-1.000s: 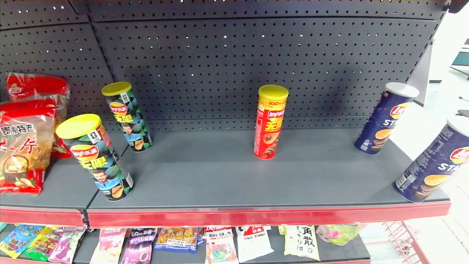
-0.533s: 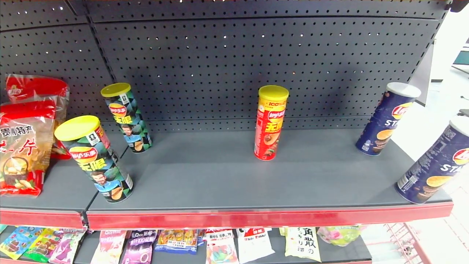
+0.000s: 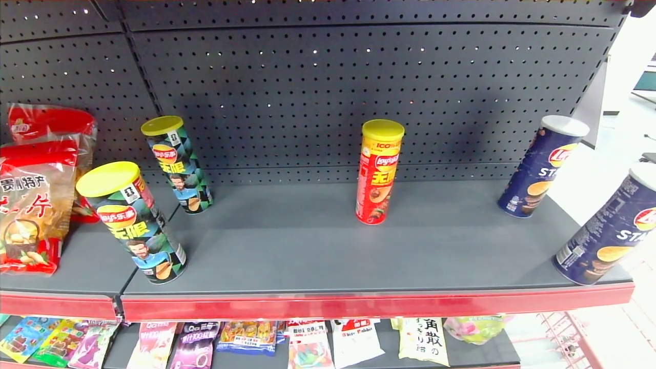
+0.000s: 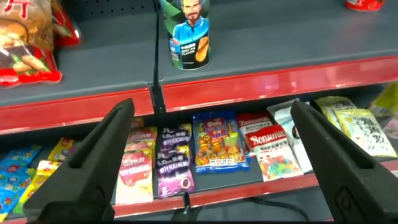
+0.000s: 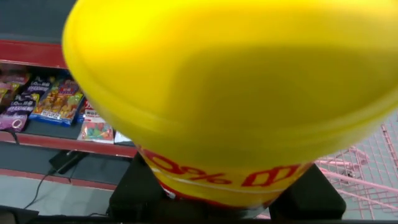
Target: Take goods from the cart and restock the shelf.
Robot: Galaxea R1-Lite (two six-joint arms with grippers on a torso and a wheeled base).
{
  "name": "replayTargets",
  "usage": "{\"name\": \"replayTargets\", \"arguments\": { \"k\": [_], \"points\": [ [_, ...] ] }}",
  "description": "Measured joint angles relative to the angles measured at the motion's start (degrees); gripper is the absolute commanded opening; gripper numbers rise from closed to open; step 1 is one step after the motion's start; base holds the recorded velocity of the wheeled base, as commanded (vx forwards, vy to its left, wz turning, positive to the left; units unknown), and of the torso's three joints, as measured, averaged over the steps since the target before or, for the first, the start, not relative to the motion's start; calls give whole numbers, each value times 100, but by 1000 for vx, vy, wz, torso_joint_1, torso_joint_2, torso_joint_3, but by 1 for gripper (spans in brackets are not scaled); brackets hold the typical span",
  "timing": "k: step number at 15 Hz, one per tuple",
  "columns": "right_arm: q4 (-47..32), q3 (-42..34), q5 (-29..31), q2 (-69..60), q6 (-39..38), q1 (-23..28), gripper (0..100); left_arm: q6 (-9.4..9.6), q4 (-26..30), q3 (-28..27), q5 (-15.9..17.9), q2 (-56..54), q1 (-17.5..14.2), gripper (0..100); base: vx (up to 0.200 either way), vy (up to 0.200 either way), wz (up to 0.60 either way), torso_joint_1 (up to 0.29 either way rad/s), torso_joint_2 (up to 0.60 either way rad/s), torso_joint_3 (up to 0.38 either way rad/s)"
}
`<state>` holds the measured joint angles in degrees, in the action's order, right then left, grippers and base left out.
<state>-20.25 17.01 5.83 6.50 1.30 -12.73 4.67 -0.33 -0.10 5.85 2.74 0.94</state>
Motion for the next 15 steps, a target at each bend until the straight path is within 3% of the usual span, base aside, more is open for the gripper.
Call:
{"name": "replayTargets", "arguments": {
  "k": [4,6,8,9,10,12,15],
  "points": [
    [1264,-802,18,-72,156,0,0,59,-35,0,71,6,0,100,0,0,0,0,0,0],
    [1692,-1215,30,-79,290,0,0,-221,-54,-210,158,111,18,100,0,0,0,0,0,0],
    [1727,-1362,46,-83,293,11,0,-645,-117,-957,217,640,63,100,0,0,0,0,0,0],
    [1724,-1384,41,-83,294,11,0,-762,-185,-1436,358,1068,126,100,0,0,0,0,0,0],
    [1727,-1395,57,-85,296,11,0,-746,-224,-1916,688,1654,272,100,0,0,0,0,0,0],
    [1730,-1403,63,-85,296,11,0,-399,-333,-2509,1404,2828,881,100,0,0,0,0,0,0],
    [1727,-1407,66,-85,296,6,0,-77,-948,-3042,1758,4482,1972,100,0,0,0,0,0,0]
  ]
}}
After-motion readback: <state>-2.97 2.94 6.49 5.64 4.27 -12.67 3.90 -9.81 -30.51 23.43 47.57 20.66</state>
